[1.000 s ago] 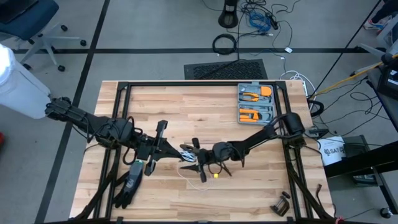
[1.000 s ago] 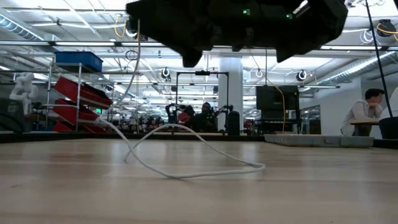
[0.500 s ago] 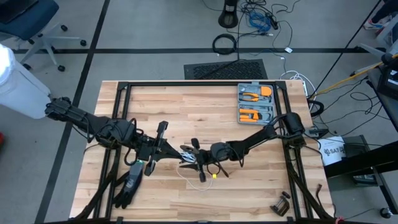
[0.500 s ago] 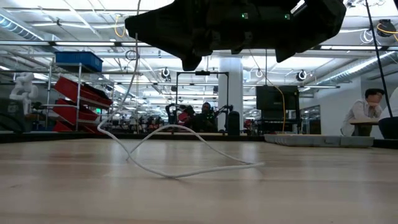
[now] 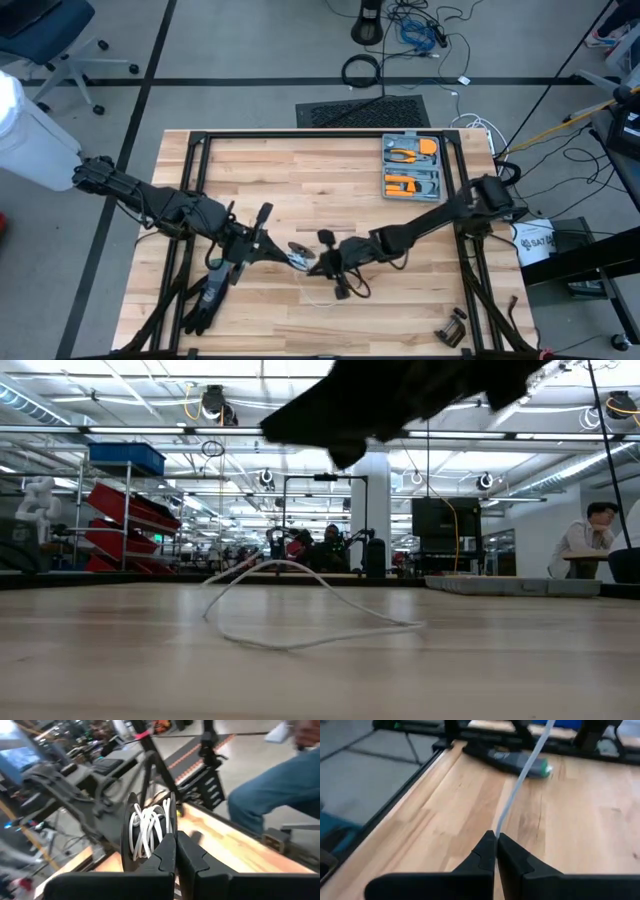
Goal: Coil cords
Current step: Coil the white wire onto the spool
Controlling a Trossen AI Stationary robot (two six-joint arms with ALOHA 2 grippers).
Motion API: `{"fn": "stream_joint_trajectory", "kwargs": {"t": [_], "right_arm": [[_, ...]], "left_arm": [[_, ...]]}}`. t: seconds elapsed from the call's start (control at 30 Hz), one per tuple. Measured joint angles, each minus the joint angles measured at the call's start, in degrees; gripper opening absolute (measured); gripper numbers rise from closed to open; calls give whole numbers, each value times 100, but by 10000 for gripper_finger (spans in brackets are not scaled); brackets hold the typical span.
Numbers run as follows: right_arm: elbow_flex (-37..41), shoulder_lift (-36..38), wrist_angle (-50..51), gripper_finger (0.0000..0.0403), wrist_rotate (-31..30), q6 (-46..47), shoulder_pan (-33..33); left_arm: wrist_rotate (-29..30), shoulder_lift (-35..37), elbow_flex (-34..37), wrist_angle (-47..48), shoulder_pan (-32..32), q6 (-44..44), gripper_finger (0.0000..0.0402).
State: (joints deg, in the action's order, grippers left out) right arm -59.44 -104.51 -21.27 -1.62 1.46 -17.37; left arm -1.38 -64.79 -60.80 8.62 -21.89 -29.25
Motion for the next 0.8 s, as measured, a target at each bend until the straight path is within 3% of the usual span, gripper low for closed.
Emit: {"fn": "stream_joint_trajectory", "kwargs": {"t": [0.37,0.8], "right_arm": [[2,1363,2048,0,-815,258,-694],[2,1972,2336,0,-891,840,-1723]], "left_arm": [[-529,0,2,61,0,-7,1],[-365,0,1,324,213,63,1]]}}
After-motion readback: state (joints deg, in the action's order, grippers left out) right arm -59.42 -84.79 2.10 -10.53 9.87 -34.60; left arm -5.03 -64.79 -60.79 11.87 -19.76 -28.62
